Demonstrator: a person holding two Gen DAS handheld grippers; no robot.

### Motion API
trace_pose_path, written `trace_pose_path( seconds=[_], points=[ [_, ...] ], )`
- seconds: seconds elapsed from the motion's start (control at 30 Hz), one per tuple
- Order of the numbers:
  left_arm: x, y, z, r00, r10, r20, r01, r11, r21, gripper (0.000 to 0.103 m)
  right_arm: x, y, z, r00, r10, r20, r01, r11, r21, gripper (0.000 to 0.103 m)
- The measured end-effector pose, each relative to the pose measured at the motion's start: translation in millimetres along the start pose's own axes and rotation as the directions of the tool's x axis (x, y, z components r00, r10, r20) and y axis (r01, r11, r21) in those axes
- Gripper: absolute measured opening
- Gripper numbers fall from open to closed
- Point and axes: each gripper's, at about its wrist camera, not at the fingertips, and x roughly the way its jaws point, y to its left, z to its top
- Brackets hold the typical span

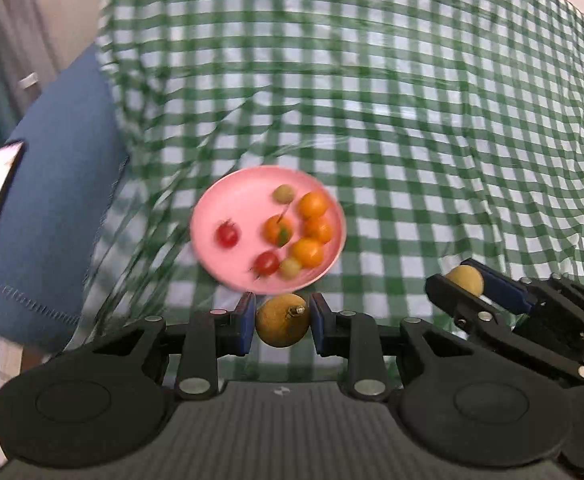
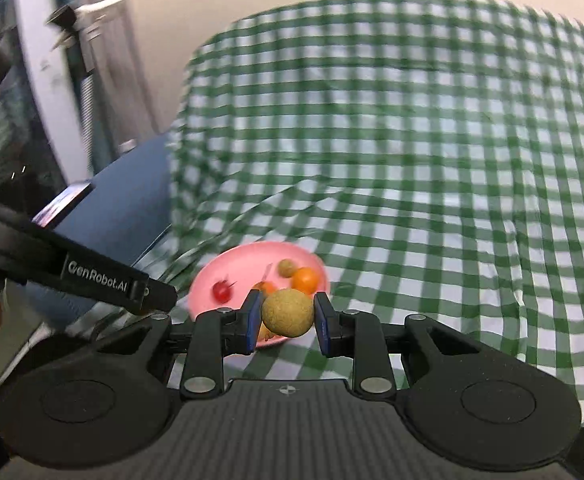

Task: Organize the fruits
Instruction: 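Carry both yellow fruits to the pink plate and open both tools to release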

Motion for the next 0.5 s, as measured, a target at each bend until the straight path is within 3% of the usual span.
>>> trace_pose_path(
  seconds=[0.23,0.5],
  points=[
    [-26,25,-31,0.998,0.041,0.042,-0.041,0.999,-0.015,0.032,-26,24,-10,1.0,-0.001,0.027,0.002,1.0,-0.027,0.029],
    [-35,34,-45,0.999,0.02,0.05,-0.017,0.999,-0.046,0.032,-36,34,-15,1.0,0.005,0.03,-0.004,0.999,-0.047,0.029]
  ],
)
